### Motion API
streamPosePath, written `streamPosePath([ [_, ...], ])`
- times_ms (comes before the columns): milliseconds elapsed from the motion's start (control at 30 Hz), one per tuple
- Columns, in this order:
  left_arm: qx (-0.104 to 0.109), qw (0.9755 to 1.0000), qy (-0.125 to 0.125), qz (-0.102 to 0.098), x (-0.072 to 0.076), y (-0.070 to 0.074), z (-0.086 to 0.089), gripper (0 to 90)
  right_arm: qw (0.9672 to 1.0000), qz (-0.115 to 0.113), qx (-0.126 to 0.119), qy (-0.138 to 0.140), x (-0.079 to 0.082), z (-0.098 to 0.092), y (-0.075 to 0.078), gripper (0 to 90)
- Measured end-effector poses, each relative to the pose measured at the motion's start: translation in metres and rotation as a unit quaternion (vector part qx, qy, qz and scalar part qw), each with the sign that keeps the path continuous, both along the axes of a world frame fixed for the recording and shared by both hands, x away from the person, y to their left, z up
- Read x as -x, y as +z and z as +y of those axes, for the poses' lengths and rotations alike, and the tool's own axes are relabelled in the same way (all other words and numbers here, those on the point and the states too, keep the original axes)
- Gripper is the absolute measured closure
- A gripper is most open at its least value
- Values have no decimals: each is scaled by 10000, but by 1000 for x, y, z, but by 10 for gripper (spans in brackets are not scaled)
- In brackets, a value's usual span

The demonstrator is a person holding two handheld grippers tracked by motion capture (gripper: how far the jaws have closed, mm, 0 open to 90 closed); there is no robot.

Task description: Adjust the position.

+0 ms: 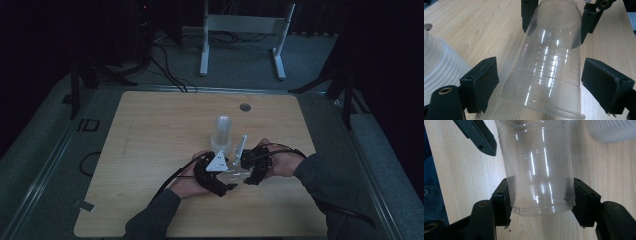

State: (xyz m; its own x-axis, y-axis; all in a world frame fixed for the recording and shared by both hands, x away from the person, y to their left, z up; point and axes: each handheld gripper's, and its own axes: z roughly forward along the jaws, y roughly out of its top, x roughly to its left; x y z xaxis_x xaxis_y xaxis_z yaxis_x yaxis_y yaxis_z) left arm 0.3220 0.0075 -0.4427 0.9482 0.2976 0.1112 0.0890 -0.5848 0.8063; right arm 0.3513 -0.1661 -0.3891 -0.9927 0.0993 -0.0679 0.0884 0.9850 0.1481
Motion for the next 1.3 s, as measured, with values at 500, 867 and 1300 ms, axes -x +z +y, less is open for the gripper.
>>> streamPosePath([
  [500, 360, 9991, 213, 24, -4, 6, 10, 141, 9974, 17, -452, -563, -3, -34, -12, 412],
  [867, 425, 9987, 284, 64, -5, 5, 12, 151, 9895, -152, -887, -1131, -3, -60, -22, 413],
  [1300, 545, 9976, 416, 113, -8, 6, 13, 178, 9745, -413, -1419, -1687, 0, -81, -30, 413],
])
